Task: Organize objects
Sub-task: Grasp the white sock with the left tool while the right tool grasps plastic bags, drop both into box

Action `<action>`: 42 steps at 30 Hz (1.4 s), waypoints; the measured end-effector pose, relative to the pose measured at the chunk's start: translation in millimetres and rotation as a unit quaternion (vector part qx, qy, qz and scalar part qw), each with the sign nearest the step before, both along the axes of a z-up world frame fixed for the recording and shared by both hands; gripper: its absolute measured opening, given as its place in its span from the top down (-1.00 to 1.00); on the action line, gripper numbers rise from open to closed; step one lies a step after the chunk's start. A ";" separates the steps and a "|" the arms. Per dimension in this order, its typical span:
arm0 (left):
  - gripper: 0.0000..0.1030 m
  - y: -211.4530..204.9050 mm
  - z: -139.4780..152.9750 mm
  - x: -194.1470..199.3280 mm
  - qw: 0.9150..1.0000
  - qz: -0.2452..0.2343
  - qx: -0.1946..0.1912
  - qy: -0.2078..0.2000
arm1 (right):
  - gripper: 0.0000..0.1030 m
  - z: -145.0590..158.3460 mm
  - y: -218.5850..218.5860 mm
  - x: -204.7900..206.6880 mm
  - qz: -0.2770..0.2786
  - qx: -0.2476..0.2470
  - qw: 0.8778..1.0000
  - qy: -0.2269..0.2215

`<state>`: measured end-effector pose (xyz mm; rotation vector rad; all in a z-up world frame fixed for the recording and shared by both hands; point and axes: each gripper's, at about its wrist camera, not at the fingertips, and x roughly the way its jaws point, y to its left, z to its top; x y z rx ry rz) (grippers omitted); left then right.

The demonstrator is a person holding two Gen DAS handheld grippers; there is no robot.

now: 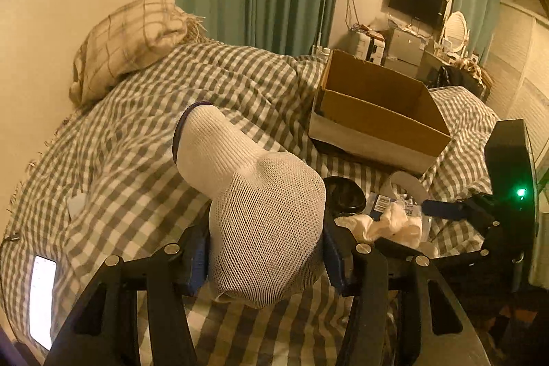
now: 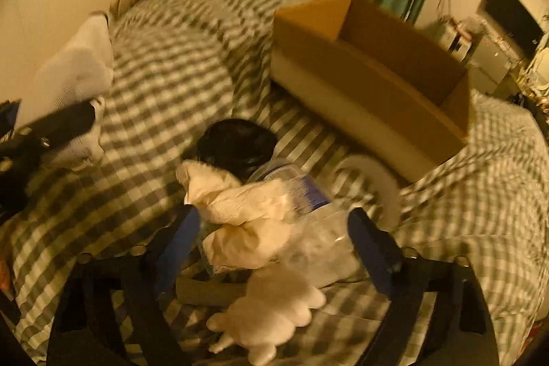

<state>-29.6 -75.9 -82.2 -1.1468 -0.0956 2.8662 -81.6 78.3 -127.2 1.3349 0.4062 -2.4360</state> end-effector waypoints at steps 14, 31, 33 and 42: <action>-0.09 13.0 46.2 -11.2 0.999 -0.036 0.020 0.027 | 0.73 78.0 29.7 24.6 0.007 -0.077 0.994 0.076; -0.09 85.5 104.2 -151.3 0.990 -0.112 0.011 0.084 | 0.73 191.0 99.4 -69.8 -0.053 -0.073 0.977 0.194; -0.09 93.2 94.8 -167.4 0.990 -0.119 0.011 0.079 | 0.73 182.8 101.8 -88.2 -0.060 -0.072 0.977 0.189; -0.15 115.3 41.0 -214.2 0.990 -0.141 0.002 0.024 | 0.75 121.1 115.0 -151.3 -0.088 -0.076 0.982 0.146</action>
